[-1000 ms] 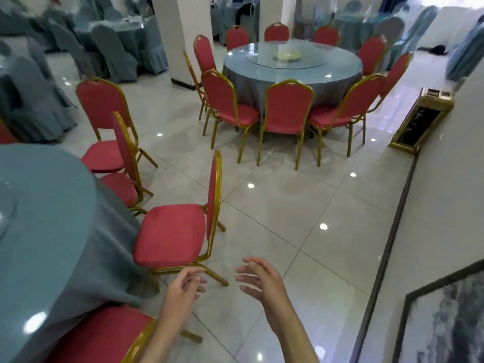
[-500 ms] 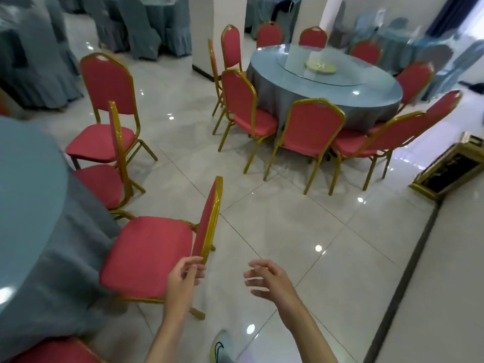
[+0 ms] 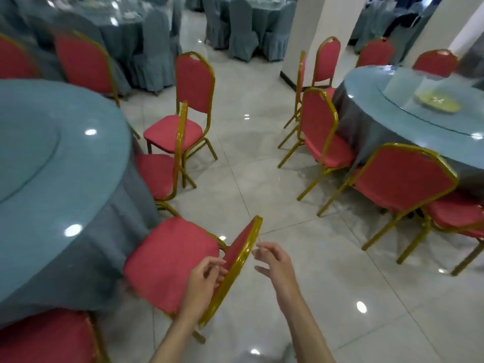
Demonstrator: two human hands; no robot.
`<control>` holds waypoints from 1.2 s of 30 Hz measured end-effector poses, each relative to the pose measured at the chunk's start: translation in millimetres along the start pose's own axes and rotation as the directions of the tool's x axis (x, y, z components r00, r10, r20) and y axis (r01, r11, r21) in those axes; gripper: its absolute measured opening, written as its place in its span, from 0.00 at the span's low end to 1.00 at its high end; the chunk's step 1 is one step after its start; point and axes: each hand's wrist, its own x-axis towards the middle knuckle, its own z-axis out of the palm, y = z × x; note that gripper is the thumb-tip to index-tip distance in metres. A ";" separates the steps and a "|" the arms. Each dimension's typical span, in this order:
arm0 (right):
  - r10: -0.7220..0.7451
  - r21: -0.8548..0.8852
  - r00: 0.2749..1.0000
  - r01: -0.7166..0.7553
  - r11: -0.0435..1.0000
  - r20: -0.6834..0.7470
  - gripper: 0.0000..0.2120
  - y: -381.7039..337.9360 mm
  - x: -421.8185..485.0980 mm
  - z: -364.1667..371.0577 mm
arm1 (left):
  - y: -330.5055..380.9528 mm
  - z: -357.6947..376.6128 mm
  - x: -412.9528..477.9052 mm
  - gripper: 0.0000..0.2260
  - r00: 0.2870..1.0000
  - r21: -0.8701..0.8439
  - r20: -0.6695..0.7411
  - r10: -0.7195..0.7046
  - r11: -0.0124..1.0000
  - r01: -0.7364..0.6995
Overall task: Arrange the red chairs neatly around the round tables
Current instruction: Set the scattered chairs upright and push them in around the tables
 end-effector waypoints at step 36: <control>0.129 -0.386 0.365 0.888 0.249 0.922 0.34 2.4 250.2 8.7 | -19.7 97.4 11.0 0.16 0.782 0.565 -0.601 -0.166 0.603 0.562</control>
